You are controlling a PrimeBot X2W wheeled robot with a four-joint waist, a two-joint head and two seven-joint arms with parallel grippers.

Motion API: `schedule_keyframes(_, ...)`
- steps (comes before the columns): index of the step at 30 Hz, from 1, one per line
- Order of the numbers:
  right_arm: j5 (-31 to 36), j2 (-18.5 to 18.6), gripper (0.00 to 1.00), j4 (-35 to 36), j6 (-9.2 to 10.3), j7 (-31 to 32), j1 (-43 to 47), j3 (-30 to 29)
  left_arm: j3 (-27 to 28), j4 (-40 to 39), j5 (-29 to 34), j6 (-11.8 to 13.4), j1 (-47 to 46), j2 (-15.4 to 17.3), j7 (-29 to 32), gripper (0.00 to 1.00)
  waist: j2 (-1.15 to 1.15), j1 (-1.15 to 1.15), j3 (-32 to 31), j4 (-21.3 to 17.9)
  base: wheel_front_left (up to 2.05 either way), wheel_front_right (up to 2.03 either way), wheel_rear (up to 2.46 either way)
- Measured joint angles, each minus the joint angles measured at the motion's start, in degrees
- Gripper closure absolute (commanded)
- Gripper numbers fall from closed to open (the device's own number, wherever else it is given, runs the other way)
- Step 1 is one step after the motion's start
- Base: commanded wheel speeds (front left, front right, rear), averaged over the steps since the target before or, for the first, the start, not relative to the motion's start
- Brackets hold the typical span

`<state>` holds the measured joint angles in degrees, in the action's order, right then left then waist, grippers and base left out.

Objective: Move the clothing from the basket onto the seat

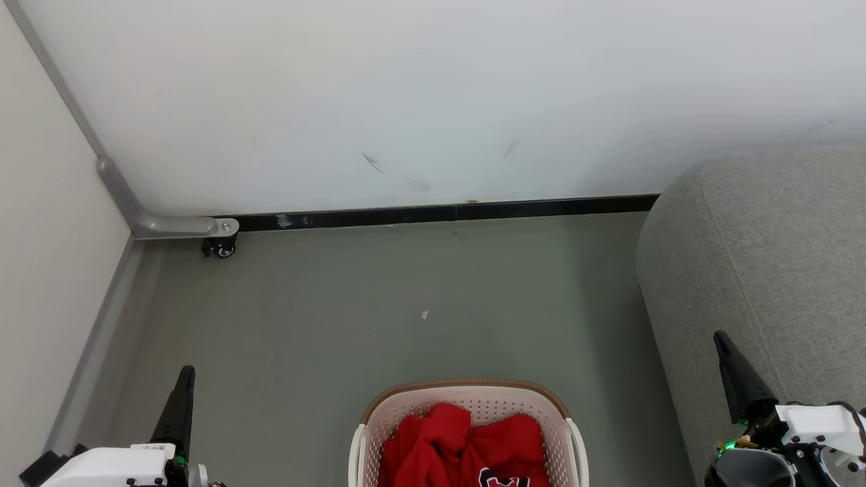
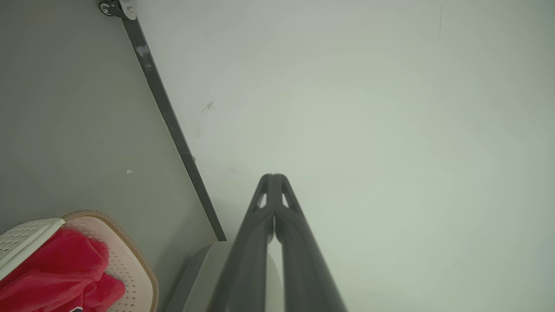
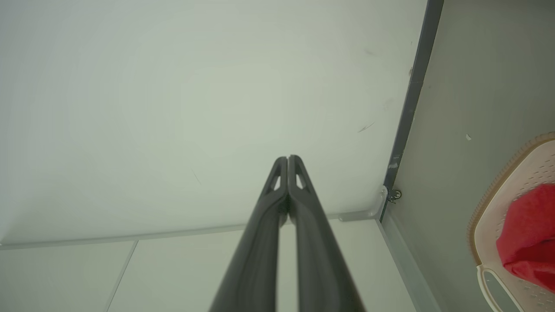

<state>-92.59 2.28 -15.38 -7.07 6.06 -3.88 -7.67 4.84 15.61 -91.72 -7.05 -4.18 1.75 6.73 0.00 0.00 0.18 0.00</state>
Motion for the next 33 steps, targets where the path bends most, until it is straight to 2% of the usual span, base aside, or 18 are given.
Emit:
schedule_keyframes(28, 0.0, 0.0, 1.0, 0.0, 0.0, 0.0, 0.0, 0.0, 0.0, 0.0, 0.0, 0.0, 0.0, 0.0, 0.0, 1.0, 0.0, 0.0, 0.0, 0.0, 0.0, 0.0, 0.0)
schedule_keyframes(29, 0.0, 0.0, 0.09, 0.0, 0.0, 0.0, 0.0, 0.0, 0.0, 0.0, 0.0, 0.0, 0.0, 0.0, 0.0, 0.0, 0.0, 0.0, 0.0, 0.0, 0.0, 0.0, 0.0)
schedule_keyframes(30, 0.0, -0.1, 0.1, -0.2, 0.01, 0.0, 0.1, 0.0, 0.0, 0.3, 0.0, 0.0, 0.1, -0.1, 0.0, 0.0, 0.0, 0.0, 0.0, 0.0, 0.0, 0.0, 0.0)
schedule_keyframes(33, 0.0, -1.0, 0.0, -2.1, 0.03, 0.0, 1.8, 0.2, -0.2, 2.2, 0.0, 0.0, 1.6, -1.1, 0.0, 0.0, 0.0, 0.0, 0.0, 0.0, 0.0, 0.0, 0.0)
